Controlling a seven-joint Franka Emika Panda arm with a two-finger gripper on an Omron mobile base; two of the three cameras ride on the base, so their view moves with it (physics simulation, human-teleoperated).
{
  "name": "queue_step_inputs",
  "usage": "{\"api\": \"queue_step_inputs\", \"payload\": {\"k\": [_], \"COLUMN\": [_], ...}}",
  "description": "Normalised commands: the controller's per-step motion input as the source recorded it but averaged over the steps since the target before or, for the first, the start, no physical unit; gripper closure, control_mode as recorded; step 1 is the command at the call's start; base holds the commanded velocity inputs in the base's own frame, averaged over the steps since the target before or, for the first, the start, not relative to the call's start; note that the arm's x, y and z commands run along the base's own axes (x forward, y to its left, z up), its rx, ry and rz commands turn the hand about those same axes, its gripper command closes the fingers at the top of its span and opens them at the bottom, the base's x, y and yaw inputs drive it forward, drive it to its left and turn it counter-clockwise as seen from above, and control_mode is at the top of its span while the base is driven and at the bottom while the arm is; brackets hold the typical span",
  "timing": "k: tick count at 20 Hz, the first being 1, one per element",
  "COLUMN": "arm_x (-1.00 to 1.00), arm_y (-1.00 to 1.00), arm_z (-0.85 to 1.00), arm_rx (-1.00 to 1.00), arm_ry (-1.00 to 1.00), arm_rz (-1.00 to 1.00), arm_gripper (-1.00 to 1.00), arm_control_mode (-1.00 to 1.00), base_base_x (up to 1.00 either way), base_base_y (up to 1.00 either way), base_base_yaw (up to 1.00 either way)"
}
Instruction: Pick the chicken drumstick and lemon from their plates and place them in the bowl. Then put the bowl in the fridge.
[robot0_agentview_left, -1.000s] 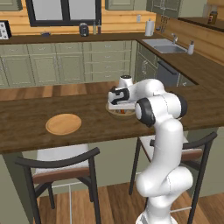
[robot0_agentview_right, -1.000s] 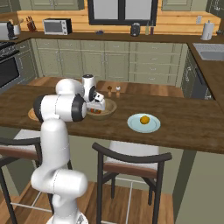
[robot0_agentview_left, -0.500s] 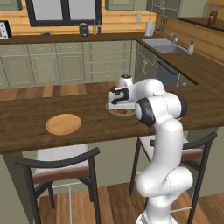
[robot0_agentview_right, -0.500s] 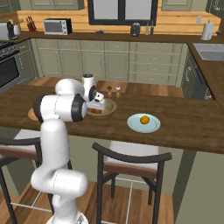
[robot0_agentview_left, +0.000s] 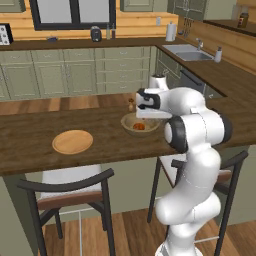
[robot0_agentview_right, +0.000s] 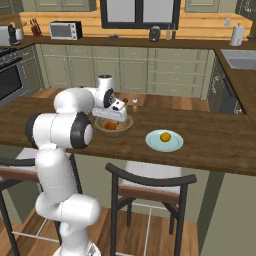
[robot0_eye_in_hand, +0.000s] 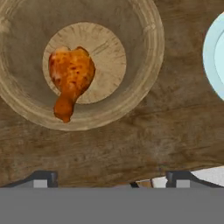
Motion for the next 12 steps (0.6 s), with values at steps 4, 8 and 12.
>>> {"api": "queue_step_inputs", "payload": {"k": [4, 8, 12], "arm_x": [-0.88, -0.34, 0.01], "arm_y": [-0.98, -0.96, -0.92], "arm_z": [0.09, 0.15, 0.31], "arm_rx": [0.0, 0.0, 0.0], "arm_ry": [-0.01, 0.0, 0.0], "arm_rz": [-0.06, -0.1, -0.15], "arm_gripper": [-1.0, -1.0, -1.0], "arm_control_mode": [-1.0, -1.0, -1.0], "base_base_x": [0.0, 0.0, 0.0], "base_base_y": [0.0, 0.0, 0.0], "base_base_yaw": [0.0, 0.0, 0.0]}}
